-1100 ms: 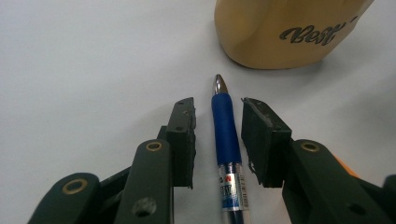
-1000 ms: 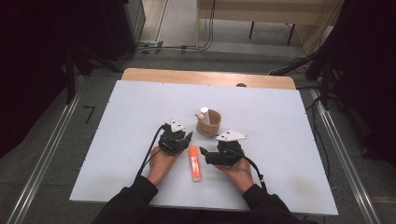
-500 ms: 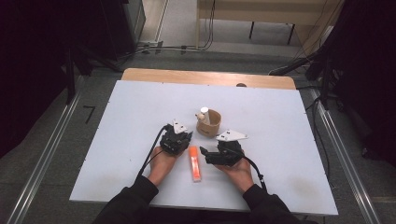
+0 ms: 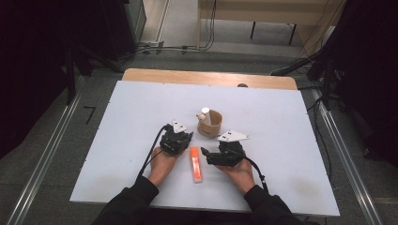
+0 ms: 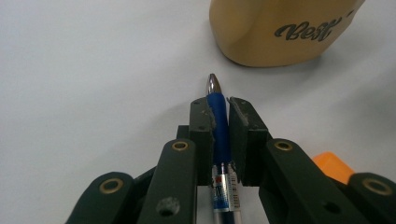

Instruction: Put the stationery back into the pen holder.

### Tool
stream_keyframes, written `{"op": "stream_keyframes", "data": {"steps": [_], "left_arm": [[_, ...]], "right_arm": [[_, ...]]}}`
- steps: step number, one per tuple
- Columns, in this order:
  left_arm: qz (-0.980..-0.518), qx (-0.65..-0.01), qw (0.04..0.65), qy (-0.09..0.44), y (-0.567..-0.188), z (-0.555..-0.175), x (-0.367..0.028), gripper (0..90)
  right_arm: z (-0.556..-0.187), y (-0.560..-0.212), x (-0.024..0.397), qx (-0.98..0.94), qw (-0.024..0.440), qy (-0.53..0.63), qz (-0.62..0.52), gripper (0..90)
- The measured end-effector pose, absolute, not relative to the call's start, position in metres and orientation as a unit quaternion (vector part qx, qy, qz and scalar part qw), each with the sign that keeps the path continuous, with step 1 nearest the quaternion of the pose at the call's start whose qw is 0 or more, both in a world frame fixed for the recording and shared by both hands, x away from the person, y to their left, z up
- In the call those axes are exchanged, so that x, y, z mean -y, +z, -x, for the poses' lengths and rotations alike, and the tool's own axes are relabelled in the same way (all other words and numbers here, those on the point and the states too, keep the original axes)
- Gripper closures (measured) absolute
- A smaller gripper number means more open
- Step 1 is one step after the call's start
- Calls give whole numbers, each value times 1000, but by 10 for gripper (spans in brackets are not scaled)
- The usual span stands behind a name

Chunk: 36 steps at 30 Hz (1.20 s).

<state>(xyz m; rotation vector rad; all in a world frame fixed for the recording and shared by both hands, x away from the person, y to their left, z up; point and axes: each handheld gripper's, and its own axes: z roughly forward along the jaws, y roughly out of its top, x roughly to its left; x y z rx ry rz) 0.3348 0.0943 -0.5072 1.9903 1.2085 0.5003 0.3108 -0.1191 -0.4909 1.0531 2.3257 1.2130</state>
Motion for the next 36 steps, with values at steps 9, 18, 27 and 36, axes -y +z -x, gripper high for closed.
{"op": "stream_keyframes", "data": {"steps": [9, 18, 27, 36], "left_arm": [[-760, -477, 398, 192, -498, -333, -102, 813], [-734, -484, 445, 171, -482, -329, -112, 813], [-716, -488, 475, 156, -472, -325, -119, 814], [-703, -479, 504, 150, -462, -320, -119, 814]], "right_arm": [[-311, -491, 119, -812, 157, 424, -369, 191], [-310, -490, 120, -810, 155, 429, -369, 195], [-308, -487, 120, -808, 153, 437, -364, 200], [-305, -480, 120, -801, 141, 453, -365, 205]]}}
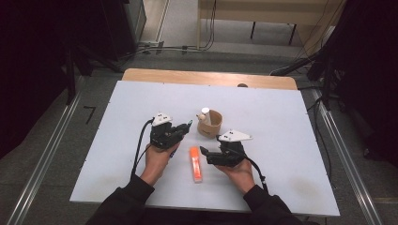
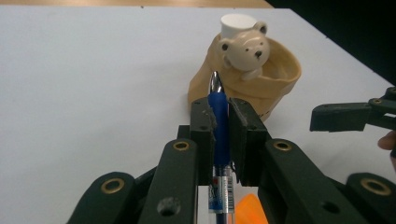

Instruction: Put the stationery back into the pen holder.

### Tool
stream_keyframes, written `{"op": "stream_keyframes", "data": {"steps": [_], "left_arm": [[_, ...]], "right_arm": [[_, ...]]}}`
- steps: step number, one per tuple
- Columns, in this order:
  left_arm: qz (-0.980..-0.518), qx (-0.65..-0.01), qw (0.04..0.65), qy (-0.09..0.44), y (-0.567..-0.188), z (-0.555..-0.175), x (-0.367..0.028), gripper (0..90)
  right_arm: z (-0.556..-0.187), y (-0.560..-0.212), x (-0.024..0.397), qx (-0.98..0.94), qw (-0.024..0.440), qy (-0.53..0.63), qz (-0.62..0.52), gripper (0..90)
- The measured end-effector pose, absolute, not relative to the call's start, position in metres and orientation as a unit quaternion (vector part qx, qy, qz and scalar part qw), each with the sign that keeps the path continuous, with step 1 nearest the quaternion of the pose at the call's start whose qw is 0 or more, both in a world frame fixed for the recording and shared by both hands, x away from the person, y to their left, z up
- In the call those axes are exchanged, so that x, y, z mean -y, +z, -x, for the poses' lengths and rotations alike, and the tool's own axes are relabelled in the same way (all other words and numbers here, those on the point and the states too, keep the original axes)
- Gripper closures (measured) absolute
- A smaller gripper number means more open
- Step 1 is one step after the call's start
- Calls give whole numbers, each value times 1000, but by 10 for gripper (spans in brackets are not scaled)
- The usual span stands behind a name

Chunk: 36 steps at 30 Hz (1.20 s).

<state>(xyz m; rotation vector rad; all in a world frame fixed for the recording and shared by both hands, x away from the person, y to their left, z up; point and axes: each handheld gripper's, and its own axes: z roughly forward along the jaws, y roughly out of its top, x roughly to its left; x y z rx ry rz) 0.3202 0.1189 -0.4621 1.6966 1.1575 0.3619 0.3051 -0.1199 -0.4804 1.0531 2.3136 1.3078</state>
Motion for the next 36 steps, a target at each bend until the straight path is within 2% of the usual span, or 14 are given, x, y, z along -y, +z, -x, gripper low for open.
{"op": "stream_keyframes", "data": {"steps": [22, 36], "left_arm": [[-699, -449, 540, 136, -453, -311, -105, 813], [-704, -423, 554, 137, -452, -305, -93, 813]], "right_arm": [[-298, -471, 111, -797, 112, 480, -349, 215], [-295, -469, 101, -794, 82, 498, -339, 280]]}}
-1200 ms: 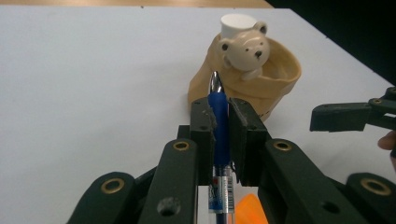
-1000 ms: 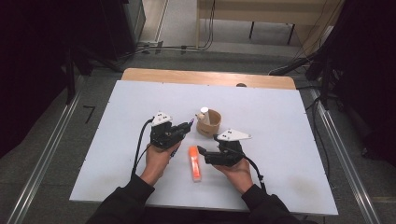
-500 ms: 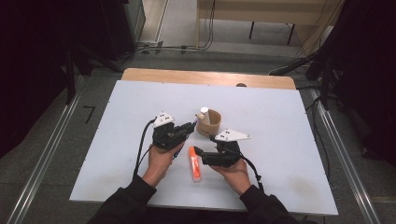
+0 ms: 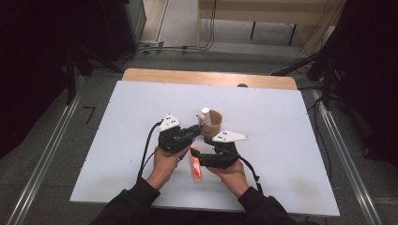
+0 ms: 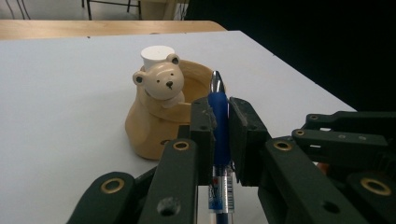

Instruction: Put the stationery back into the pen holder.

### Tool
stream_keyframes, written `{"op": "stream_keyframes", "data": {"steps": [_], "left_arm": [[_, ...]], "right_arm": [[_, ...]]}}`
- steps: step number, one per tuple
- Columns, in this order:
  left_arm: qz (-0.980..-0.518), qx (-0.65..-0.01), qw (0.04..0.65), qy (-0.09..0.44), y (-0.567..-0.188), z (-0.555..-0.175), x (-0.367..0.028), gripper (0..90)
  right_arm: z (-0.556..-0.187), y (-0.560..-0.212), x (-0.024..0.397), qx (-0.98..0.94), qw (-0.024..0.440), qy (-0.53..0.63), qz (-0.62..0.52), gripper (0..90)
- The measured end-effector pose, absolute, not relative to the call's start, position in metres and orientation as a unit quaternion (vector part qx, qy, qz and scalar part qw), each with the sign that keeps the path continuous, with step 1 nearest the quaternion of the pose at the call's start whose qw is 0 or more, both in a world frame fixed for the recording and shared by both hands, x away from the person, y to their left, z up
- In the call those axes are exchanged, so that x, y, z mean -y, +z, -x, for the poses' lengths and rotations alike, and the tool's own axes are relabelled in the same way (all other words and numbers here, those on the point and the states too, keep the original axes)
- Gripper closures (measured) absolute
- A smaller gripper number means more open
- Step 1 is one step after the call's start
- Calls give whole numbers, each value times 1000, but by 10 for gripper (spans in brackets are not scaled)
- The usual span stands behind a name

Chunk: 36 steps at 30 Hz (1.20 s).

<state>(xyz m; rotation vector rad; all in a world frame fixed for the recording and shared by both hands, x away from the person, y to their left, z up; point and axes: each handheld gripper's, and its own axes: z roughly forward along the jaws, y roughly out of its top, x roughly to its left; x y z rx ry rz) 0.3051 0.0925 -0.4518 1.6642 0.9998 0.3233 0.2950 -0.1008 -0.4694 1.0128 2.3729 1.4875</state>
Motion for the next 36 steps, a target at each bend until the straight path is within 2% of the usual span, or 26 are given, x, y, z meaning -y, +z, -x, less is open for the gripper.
{"op": "stream_keyframes", "data": {"steps": [5, 14, 20, 25, 30, 34, 36], "left_arm": [[-705, -416, 558, 135, -451, -303, -90, 813], [-709, -403, 563, 133, -449, -298, -84, 813], [-708, -394, 570, 135, -444, -294, -81, 812], [-702, -391, 578, 140, -441, -291, -83, 804], [-701, -388, 581, 143, -438, -288, -85, 767], [-706, -387, 576, 139, -439, -288, -86, 740], [-707, -387, 576, 137, -439, -289, -87, 693]], "right_arm": [[-299, -471, 101, -783, 47, 513, -350, 314], [-299, -471, 100, -778, 29, 523, -347, 423], [-301, -472, 101, -778, 11, 526, -345, 589], [-305, -472, 105, -768, -12, 533, -354, 678], [-307, -472, 109, -763, -12, 534, -364, 762], [-306, -470, 110, -761, -6, 537, -363, 762], [-306, -470, 110, -762, -7, 537, -362, 762]]}}
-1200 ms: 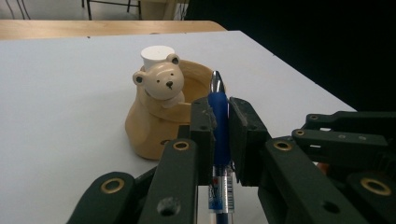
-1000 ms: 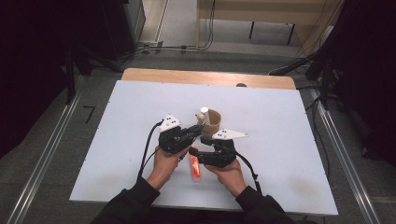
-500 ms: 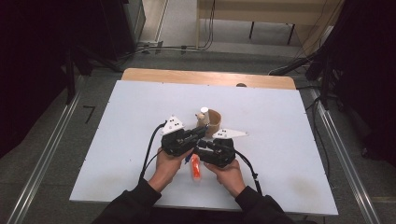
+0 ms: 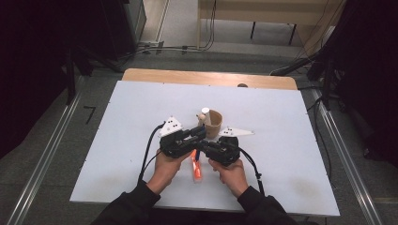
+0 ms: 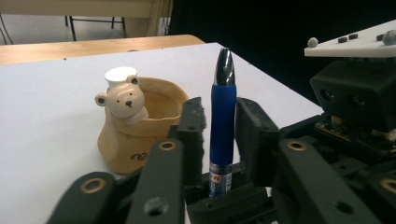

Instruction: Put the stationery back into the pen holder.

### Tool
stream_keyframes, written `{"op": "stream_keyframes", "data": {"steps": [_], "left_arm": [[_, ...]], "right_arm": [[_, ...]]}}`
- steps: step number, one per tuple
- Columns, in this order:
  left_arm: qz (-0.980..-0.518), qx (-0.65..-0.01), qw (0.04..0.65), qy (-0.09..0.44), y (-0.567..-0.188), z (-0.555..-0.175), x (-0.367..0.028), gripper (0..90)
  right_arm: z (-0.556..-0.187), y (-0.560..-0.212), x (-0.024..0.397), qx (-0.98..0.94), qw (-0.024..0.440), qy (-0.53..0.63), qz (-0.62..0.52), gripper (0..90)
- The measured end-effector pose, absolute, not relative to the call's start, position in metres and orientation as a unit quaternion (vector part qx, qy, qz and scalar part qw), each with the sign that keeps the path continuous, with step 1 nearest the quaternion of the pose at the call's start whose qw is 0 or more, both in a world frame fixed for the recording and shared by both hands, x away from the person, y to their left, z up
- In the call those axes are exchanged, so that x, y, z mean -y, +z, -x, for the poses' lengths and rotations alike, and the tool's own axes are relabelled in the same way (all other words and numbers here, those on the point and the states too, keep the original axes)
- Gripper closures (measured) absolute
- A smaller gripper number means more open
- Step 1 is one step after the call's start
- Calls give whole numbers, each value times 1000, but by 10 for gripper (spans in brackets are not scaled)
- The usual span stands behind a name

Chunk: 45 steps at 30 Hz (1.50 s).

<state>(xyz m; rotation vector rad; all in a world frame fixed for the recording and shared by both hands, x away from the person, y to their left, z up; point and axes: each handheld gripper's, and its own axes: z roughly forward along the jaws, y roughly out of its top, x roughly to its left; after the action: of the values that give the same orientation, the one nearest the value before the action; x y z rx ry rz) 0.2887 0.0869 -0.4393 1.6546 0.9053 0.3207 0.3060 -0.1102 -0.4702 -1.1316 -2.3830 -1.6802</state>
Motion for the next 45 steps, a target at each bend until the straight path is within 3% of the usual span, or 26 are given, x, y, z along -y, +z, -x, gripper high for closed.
{"op": "stream_keyframes", "data": {"steps": [5, 9, 15, 45], "left_arm": [[-708, -395, 570, 135, -438, -289, -91, 560], [-704, -413, 559, 146, -438, -288, -95, 374], [-702, -430, 545, 158, -443, -288, -103, 289], [-702, -481, 500, 164, -467, -292, -134, 247]], "right_arm": [[-307, -468, 113, 759, 4, -540, 363, 762], [-308, -467, 115, 757, 1, -541, 366, 762], [-310, -466, 120, 754, -5, -543, 370, 762], [-337, -441, 139, 727, -40, -562, 392, 762]]}}
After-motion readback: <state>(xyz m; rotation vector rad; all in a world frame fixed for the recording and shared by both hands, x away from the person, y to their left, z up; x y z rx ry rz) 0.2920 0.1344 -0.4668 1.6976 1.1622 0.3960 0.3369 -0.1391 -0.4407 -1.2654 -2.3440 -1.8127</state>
